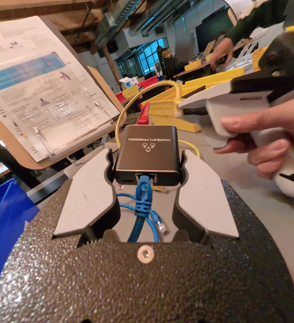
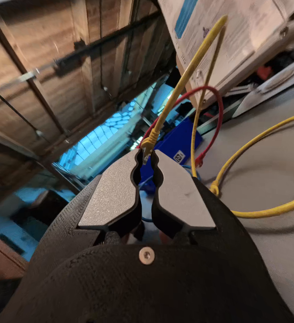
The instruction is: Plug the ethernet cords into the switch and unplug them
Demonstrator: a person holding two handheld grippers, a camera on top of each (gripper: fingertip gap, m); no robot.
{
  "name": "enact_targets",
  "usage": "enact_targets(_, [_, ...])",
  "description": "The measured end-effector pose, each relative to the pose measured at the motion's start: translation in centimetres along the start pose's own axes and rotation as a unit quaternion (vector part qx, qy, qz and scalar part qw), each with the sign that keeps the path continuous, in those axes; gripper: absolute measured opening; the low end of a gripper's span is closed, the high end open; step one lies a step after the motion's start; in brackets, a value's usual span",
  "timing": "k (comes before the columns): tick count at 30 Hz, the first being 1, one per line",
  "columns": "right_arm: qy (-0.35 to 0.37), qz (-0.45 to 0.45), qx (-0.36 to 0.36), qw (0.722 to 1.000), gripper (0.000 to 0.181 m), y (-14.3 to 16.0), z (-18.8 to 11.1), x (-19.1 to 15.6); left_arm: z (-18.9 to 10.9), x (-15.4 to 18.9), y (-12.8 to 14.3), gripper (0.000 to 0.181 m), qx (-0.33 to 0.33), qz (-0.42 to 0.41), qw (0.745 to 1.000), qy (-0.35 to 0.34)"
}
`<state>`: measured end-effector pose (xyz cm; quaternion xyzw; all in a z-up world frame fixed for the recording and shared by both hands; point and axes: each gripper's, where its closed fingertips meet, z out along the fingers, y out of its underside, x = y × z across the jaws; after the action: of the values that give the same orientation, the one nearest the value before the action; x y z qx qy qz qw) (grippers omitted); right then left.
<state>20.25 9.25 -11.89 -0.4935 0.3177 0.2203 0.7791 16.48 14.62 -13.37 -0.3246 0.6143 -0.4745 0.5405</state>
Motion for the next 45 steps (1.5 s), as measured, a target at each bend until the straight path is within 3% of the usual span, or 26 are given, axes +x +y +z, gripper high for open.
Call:
enact_targets(5, [0.032, -0.097, -0.01, 0.995, 0.011, -3.6, -1.0, -0.3, -0.9, -2.0, -0.7, 0.073, 0.04, -0.044, 0.998, -0.032])
enact_targets(9, [0.006, -0.181, -0.031, 0.983, 0.011, -6.4, -0.5, -3.7, -1.6, -2.8, -1.8, 0.073, 0.083, -0.071, 0.993, -0.038])
enact_targets(12, [-0.001, -0.224, -0.032, 0.974, 0.011, -9.0, 0.4, -5.6, -2.4, -1.7, -3.9, 0.073, 0.145, -0.077, 0.986, 0.007])
enact_targets(15, [0.019, -0.24, -0.051, 0.969, 0.011, -11.2, 1.6, -4.5, -3.1, 0.4, -5.9, 0.073, 0.193, -0.06, 0.977, 0.069])
enact_targets(19, [0.002, -0.181, -0.105, 0.978, 0.011, -8.6, 2.8, -2.9, -2.9, 0.6, -6.4, 0.073, 0.199, -0.107, 0.969, 0.097])
enact_targets(23, [-0.054, -0.119, -0.111, 0.985, 0.011, -5.9, 2.6, -4.9, -3.0, -2.1, -5.8, 0.073, 0.201, -0.204, 0.955, 0.082])
enact_targets(27, [-0.068, -0.112, -0.14, 0.981, 0.011, -4.2, 2.5, -5.4, -3.5, -4.3, -5.5, 0.073, 0.207, -0.276, 0.935, 0.08])
enact_targets(37, [-0.189, -0.035, -0.204, 0.96, 0.011, -1.4, 2.8, -11.5, -3.9, -3.5, -6.1, 0.074, 0.208, -0.255, 0.934, 0.137])
enact_targets(41, [-0.22, -0.016, -0.191, 0.957, 0.011, -1.8, 2.8, -13.0, -4.7, -4.1, -7.5, 0.074, 0.254, -0.316, 0.901, 0.155])
enact_targets(43, [-0.215, -0.012, -0.169, 0.962, 0.011, -2.9, 2.4, -12.5, -5.7, -4.9, -8.6, 0.074, 0.291, -0.361, 0.869, 0.172])
enact_targets(45, [-0.214, 0.001, -0.134, 0.968, 0.011, -4.7, 1.9, -11.8, -6.2, -5.6, -8.9, 0.074, 0.305, -0.38, 0.855, 0.181])
